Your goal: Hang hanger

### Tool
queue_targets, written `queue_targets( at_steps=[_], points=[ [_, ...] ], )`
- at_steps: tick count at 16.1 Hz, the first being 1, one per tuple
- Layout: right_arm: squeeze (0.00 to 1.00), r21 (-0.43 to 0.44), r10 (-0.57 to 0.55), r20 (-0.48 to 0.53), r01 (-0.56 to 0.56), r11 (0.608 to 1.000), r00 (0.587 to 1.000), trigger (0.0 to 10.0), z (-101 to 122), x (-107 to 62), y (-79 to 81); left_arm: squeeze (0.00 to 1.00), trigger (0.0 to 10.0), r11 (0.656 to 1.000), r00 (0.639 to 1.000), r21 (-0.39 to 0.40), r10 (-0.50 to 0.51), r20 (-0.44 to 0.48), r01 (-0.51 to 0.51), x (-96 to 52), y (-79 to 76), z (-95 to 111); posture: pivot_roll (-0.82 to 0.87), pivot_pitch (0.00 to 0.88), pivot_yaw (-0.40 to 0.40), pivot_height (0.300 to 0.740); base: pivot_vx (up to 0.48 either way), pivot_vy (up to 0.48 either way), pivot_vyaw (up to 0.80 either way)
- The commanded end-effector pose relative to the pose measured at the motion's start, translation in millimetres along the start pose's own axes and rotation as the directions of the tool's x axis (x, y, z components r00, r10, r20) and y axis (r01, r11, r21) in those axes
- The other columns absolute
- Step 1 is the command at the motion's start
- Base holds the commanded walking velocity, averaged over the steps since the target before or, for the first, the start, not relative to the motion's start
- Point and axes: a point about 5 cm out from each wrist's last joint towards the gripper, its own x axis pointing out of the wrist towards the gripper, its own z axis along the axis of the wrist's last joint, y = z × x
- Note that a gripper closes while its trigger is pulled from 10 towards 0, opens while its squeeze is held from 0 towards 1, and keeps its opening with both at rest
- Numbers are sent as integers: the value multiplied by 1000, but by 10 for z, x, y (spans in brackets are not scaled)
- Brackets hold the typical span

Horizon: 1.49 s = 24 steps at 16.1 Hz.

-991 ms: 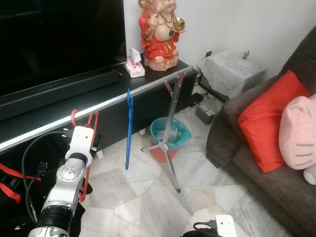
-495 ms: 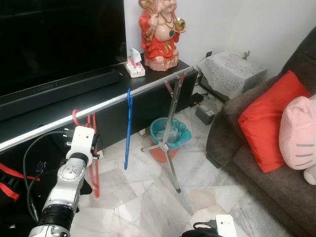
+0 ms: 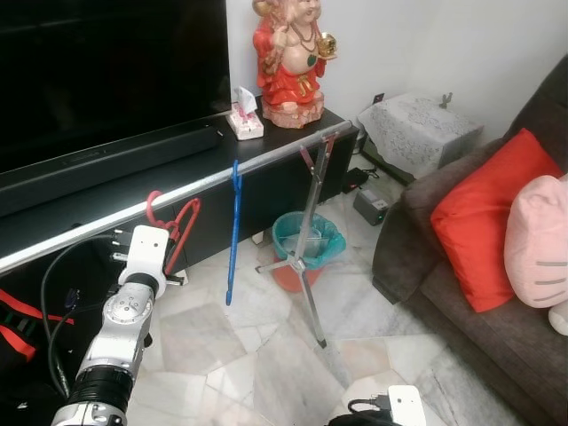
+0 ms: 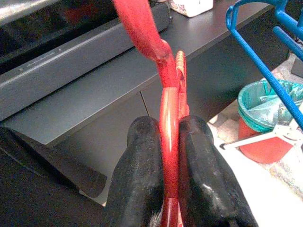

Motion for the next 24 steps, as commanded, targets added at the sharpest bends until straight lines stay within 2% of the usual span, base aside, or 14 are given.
queue_targets(
  at_steps=[1, 4, 6, 8, 11, 13, 14, 15, 16, 19, 24],
  points=[
    [0, -12, -8, 11, 8, 1000, 1000, 10000, 31, 5, -34, 0, 0, 999, 999, 11, -48, -8, 48, 5, -96, -20, 123, 0, -103, 740, 0, 0, 0],
    [0, -11, -8, 12, 8, 1000, 1000, 10000, 32, 6, -37, 0, 0, 999, 999, 15, -32, -8, 32, -2, -82, -23, 122, 0, -103, 740, 0, 0, 0],
    [0, -10, -9, 11, 9, 1000, 1000, 10000, 29, 5, -41, 0, 0, 999, 999, 18, 33, 5, -33, -40, -12, -28, 123, 1, -102, 740, 0, 0, 0],
    [0, -9, -10, 9, 10, 1000, 1000, 10000, 20, 4, -44, 0, 0, 994, 993, -17, 111, 41, -110, -131, 95, -33, 120, 15, -102, 740, 0, 0, 0],
    [0, -10, -12, 6, 12, 1000, 1000, 10000, 6, 2, -54, 0, 0, 985, 981, -71, 166, 104, -159, -274, 164, -7, 122, 29, -104, 740, 0, 0, 0],
    [0, -15, -10, 5, 10, 1000, 1000, 10000, -1, 1, -58, 0, 0, 981, 974, -78, 188, 123, -179, -384, 187, -18, 120, 38, -105, 740, 0, 0, 0],
    [0, -15, -10, 4, 10, 1000, 1000, 10000, -5, 0, -64, 0, 2471, 979, 972, -89, 192, 137, -181, -476, 202, -34, 120, 41, -107, 740, 0, 0, 0],
    [0, -15, -11, 5, 11, 1000, 1000, 10000, -7, 0, -65, 0, 9647, 979, 971, -92, 195, 138, -183, -522, 215, -48, 120, 41, -107, 740, 0, 0, 0],
    [0, -15, -11, 5, 11, 1000, 1000, 10000, -8, 0, -66, 0, 10000, 979, 971, -94, 193, 143, -181, -565, 226, -60, 119, 46, -107, 740, 0, 0, 0],
    [0, -17, -11, 5, 11, 1000, 1000, 10000, -10, -1, -70, 0, 10000, 985, 979, -65, 165, 116, -158, -799, 268, -188, 120, 51, -105, 740, 0, 0, 0],
    [0, -16, -10, 7, 11, 1000, 1000, 10000, 4, 2, -66, 0, 10000, 990, 989, -20, 137, 58, -136, -1019, 281, -420, 117, 51, -103, 740, 0, 0, 0]
  ],
)
